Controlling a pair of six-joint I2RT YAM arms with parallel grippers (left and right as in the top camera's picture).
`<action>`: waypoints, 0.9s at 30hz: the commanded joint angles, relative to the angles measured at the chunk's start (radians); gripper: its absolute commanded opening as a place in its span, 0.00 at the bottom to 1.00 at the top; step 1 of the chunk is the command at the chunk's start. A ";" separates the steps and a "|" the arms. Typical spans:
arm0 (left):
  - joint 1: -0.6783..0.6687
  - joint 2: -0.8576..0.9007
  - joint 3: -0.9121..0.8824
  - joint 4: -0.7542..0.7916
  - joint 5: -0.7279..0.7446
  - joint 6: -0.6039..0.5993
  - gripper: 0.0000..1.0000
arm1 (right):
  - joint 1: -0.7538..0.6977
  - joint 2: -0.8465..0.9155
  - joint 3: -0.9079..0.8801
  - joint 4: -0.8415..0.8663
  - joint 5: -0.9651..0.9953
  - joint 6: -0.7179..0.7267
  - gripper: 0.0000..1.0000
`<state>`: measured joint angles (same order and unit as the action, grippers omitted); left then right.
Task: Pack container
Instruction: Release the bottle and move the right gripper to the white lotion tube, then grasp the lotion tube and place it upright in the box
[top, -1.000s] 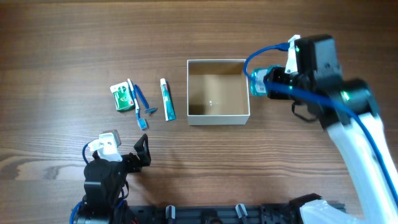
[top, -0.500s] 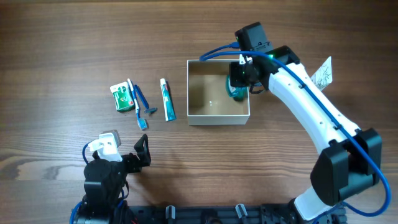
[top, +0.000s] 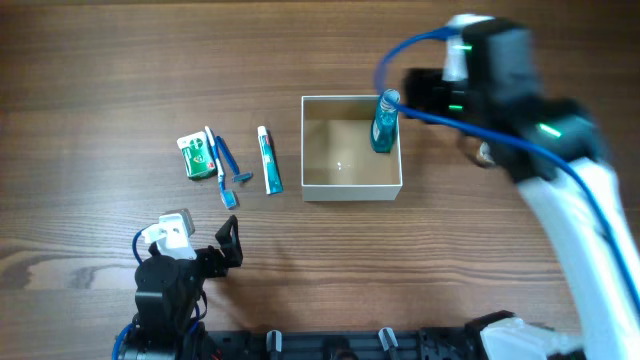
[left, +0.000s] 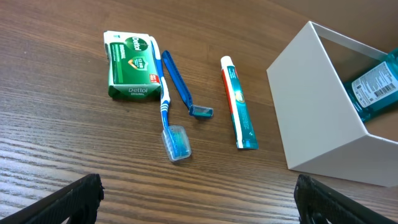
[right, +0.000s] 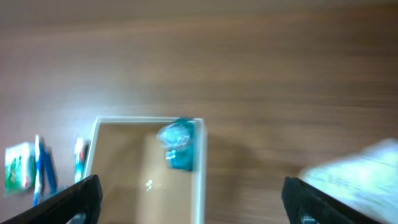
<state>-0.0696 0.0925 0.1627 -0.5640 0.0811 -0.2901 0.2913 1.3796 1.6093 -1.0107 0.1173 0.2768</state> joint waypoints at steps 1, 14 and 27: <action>0.008 -0.006 -0.011 0.000 0.019 0.021 1.00 | -0.198 -0.040 0.009 -0.068 0.044 0.022 0.93; 0.008 -0.006 -0.011 0.000 0.019 0.021 1.00 | -0.413 0.437 0.005 -0.172 -0.066 -0.029 0.14; 0.008 -0.006 -0.011 0.000 0.019 0.021 1.00 | -0.093 -0.212 0.008 -0.283 -0.150 -0.014 0.04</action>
<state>-0.0696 0.0925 0.1627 -0.5640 0.0811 -0.2901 0.1055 1.2415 1.6054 -1.2919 -0.0078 0.2501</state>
